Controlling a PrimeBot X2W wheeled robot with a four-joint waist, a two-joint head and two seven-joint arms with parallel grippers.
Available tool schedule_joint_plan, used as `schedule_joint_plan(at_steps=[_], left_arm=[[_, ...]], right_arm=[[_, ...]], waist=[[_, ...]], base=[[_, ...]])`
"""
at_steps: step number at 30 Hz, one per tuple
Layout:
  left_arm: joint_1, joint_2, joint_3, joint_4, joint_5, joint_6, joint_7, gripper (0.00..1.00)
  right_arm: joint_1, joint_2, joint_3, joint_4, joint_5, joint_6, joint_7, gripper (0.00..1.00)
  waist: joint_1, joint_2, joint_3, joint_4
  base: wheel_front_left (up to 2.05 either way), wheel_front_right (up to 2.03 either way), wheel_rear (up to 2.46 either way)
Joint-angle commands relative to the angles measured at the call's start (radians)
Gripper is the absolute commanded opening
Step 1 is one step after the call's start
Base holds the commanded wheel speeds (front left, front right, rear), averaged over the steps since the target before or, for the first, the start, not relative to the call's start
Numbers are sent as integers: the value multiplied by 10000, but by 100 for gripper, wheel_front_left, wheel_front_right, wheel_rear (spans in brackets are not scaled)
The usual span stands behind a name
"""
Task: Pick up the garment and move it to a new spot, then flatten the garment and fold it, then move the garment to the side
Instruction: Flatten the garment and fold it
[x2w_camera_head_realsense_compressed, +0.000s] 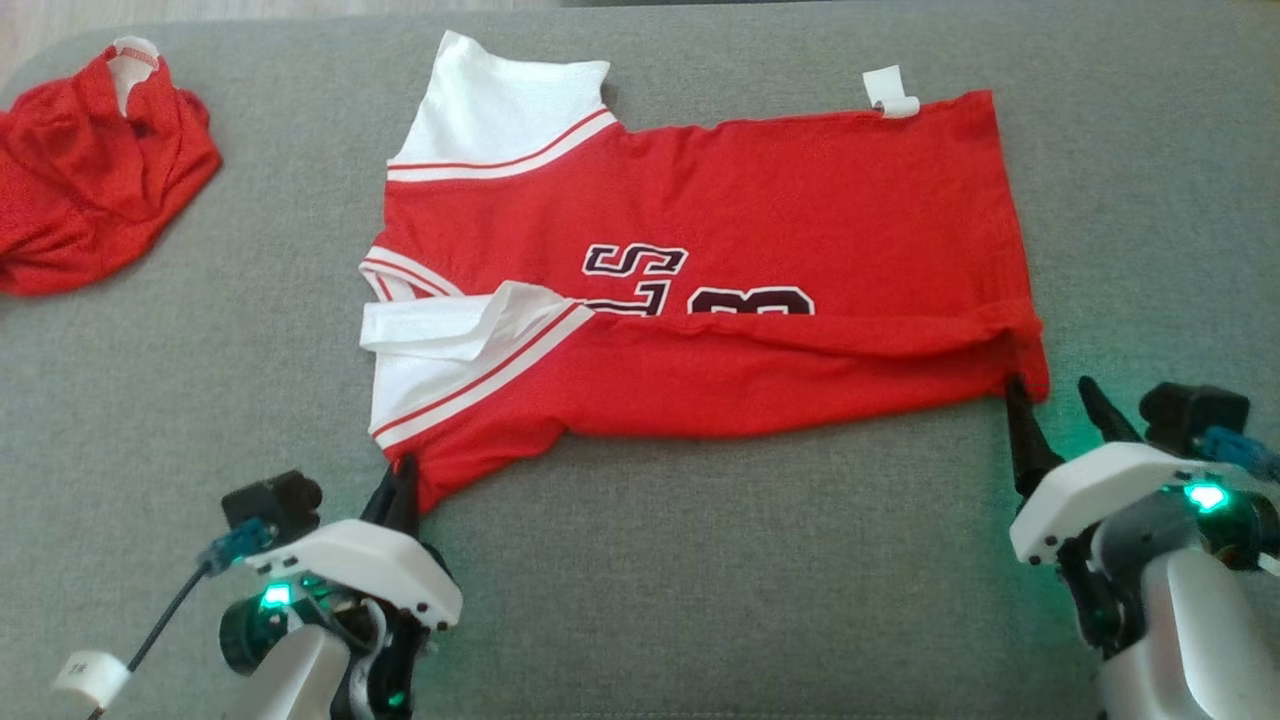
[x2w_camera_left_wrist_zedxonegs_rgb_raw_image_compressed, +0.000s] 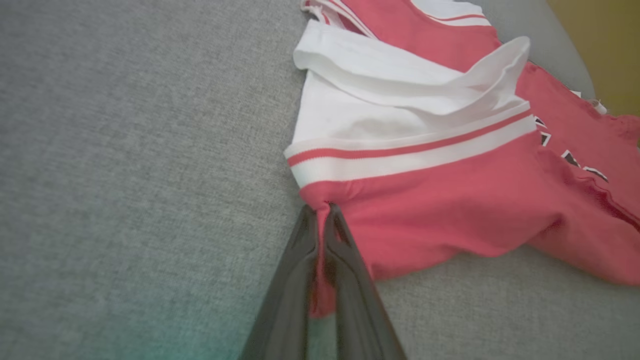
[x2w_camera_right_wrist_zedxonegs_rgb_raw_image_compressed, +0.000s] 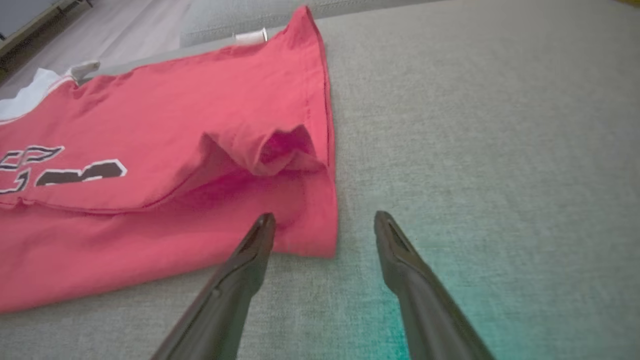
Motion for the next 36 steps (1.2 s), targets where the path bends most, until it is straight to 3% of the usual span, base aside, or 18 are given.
schedule_joint_plan(at_steps=[1, 7, 8, 11, 20, 28, 36], left_arm=[[-355, 88, 252, -205, -26, -47, -106, 0], [-410, 62, 279, -300, -26, -118, -331, 0], [-414, 62, 264, -331, -14, -133, -355, 0], [-427, 96, 259, -503, 42, -171, -493, 0], [-726, 636, 373, -1624, 378, -140, -630, 0], [-803, 1403, 605, -3318, 564, 164, -159, 0], [376, 1542, 354, -4259, 457, 496, 167, 0]], right_arm=[[-398, -60, 260, -203, -31, 67, 5, 100], [-1020, -60, 211, 1065, 86, 67, -7, 100], [-1087, -60, 250, 1269, 132, 67, 49, 94], [-1224, -60, 487, 1600, 510, 67, 131, 0], [-1510, -60, 265, 1040, 1589, 67, 356, 0], [-1350, -60, -646, 121, 1220, 67, 1573, 0], [-139, -60, -753, -868, 1468, 67, 2039, 0]], waist=[[0, -1, 40, 40], [0, -1, 125, 175], [0, -1, 118, 211], [0, -1, 63, 262], [0, -1, -426, 156], [0, -1, -875, 100], [0, -1, -1060, 116]], base=[[0, 0, 0], [0, 0, 0], [0, 0, 0], [0, 0, 0], [0, 0, 0], [0, 0, 0], [0, 0, 0]])
